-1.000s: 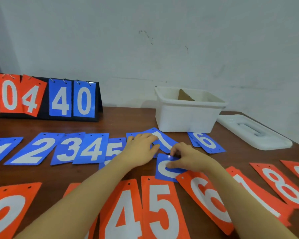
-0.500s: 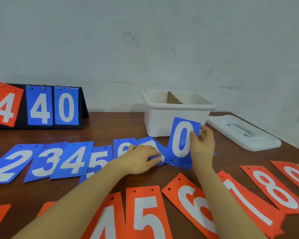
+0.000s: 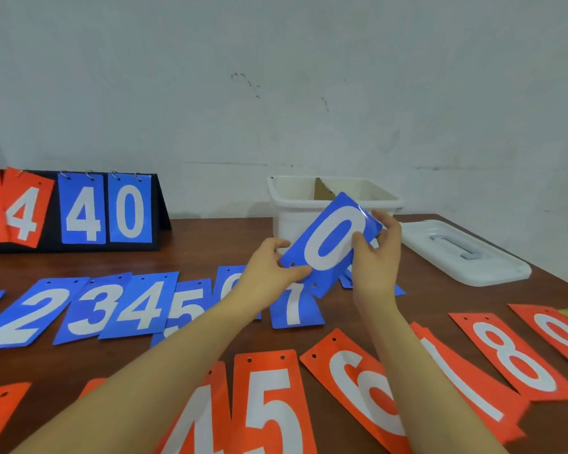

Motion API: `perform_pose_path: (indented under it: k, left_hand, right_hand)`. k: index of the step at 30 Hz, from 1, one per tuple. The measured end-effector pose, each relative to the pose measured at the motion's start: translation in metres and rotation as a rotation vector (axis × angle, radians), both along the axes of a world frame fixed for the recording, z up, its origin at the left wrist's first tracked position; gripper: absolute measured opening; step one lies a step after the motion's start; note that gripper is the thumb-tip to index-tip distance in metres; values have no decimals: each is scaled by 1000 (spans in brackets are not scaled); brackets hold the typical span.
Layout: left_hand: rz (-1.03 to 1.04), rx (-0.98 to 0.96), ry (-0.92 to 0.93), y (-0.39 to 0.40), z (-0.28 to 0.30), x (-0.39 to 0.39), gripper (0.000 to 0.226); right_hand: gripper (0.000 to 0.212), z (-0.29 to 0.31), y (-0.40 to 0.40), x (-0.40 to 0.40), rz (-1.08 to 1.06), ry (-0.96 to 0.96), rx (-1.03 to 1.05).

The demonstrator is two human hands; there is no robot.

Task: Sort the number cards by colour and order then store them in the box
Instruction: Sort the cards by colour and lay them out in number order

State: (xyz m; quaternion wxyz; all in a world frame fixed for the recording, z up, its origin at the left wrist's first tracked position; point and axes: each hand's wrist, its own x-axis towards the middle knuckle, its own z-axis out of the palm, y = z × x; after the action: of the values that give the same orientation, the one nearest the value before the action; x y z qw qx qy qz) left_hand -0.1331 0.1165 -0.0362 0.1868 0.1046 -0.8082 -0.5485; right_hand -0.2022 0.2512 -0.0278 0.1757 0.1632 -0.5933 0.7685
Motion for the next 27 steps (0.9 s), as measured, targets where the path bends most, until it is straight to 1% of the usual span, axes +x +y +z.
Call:
perform_pose_path:
  k: [2,5,6,8,9,11,12,13,15,17,18,20,22,25,27]
  left_hand:
    - [128,71,135,4,6,0,43]
    - [279,92,272,2,12,3,38]
    - [280,71,287,1,14,6,38]
    - [209,-3,269,-3,15,12,34]
    - [162,-35,258,-4,16,16,32]
    - [88,-87,251,-6,21,26,30]
    - [70,-109,248,-7,24,31,30]
    - [58,-126,247,-8,28,37,31]
    - [51,-151,266,-14,37,50,33]
    - [102,-147,314,-21,44,66,38]
    - [155,-138,347,-26,47,77,40]
    - [249,-115,397,-37,50,105,43]
    - [284,-102,393,-50,46,136,47]
    - [355,-154,321,-77,34,178,50]
    - [457,-190,311,-107,31,205,51]
  right_hand:
    - [29,2,2,3,-11,-42,68]
    - [22,-2,10,3,-55,-140,263]
    - [24,-3,13,4,-46,-167,303]
    - [41,-2,19,11,-2,-153,362]
    - [53,-2,21,14,-21,-77,434]
    - [68,0,23,22,-95,151,724]
    - [69,1,22,27,-71,252,835]
    - [65,2,19,32,6,289,896]
    - [47,6,11,45,188,240,863]
    - [33,13,-2,60,262,247,765]
    - [32,16,-10,69,274,257,699]
    - [37,22,-32,89,323,223,499]
    - [42,25,-62,111,405,170,352]
    - [42,26,-117,146,494,134,290]
    - [38,26,-157,170,538,138,341]
